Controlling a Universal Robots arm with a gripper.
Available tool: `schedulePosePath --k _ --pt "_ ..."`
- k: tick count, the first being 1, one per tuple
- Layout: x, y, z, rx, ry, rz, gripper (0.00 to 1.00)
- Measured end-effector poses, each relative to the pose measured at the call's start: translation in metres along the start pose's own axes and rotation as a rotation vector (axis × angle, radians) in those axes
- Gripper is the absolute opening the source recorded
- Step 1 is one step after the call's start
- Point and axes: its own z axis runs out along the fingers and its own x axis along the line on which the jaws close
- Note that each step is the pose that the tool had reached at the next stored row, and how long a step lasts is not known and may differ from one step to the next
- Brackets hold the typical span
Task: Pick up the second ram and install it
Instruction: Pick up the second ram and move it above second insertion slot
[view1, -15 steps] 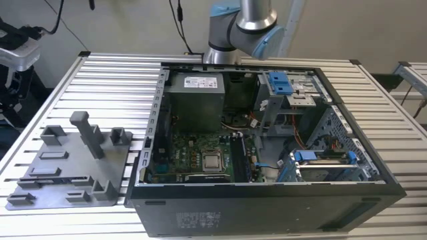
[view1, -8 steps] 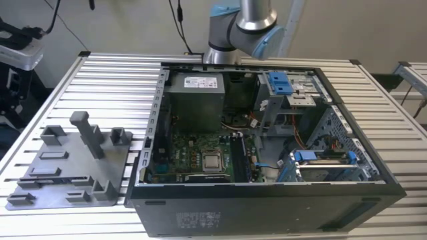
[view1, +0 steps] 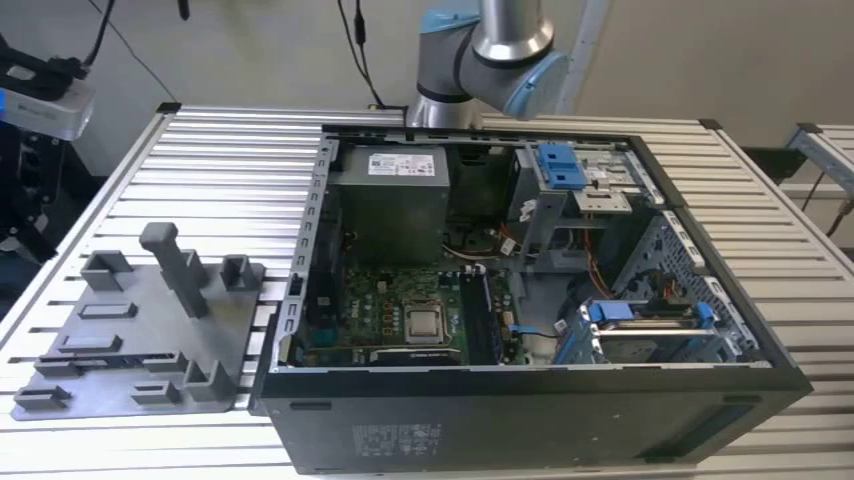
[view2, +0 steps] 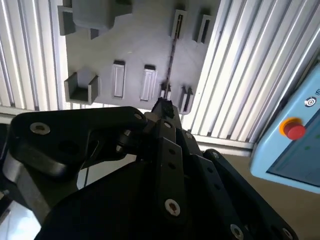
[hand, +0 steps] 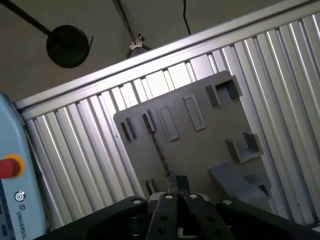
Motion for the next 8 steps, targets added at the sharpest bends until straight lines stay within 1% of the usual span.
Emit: schedulePosePath --k 5,8 --pt "0.0001 0.0003 0.003 0.0084 -0.0024 -0.054 0.11" --pt "0.0003 0.0008 0.0046 0.0088 -0.002 -0.098 0.11"
